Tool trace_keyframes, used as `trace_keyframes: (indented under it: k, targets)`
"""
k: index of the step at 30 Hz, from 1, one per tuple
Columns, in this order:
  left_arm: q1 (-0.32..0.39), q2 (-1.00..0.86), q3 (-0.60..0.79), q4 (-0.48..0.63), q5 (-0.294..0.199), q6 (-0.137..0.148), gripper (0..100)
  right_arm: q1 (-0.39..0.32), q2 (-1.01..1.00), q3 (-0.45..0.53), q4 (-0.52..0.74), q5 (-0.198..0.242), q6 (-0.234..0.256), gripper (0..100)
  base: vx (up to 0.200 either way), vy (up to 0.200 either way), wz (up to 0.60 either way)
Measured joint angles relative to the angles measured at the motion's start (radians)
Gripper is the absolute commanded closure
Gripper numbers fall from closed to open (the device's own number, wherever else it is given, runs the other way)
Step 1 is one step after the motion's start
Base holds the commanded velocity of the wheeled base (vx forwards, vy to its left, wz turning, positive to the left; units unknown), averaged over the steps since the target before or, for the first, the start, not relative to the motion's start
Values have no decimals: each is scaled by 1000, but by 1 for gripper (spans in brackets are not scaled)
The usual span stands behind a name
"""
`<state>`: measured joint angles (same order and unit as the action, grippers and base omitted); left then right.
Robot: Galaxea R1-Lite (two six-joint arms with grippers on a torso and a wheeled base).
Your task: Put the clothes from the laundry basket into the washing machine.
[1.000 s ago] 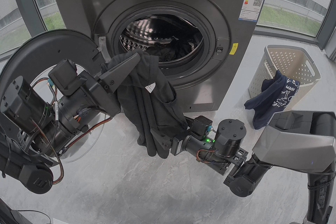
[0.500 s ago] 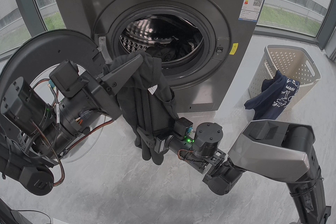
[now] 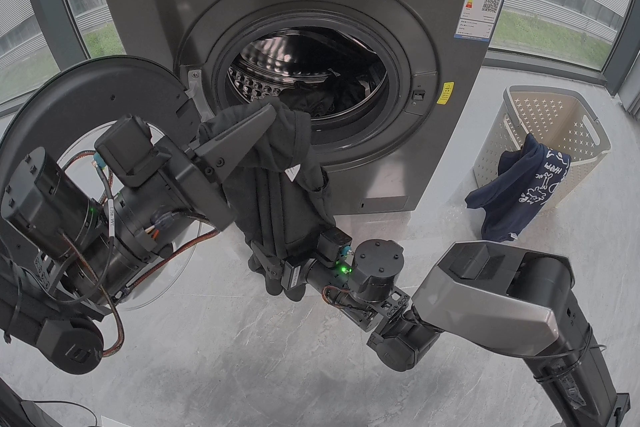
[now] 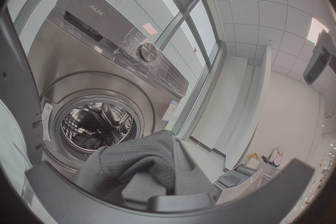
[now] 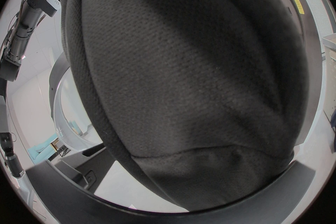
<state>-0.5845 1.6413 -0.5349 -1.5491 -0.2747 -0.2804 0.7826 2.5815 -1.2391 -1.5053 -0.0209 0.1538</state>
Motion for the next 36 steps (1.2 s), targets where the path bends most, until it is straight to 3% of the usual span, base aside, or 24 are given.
trace_keyframes:
  k: [11,22,26,30,31,36]
  targets:
    - [5,1,-3,0,1,0,100,27,15,5,-19,1,6,0,0,0,0]
    - [13,6,-6,0,0,0,100,54,-13,106,-37,10,32,0,0,0,0]
    - [13,6,-5,0,0,0,100,55,-18,84,-34,2,28,0,0,0,0]
    - [9,5,-3,0,0,0,100,45,-1,20,-14,-33,24,0,0,0,0]
    - [8,5,-3,0,0,0,100,40,6,0,-9,-41,24,100,0,0,0]
    - [7,3,-1,0,0,-1,100,3,36,-61,7,-61,30,100,0,0,0]
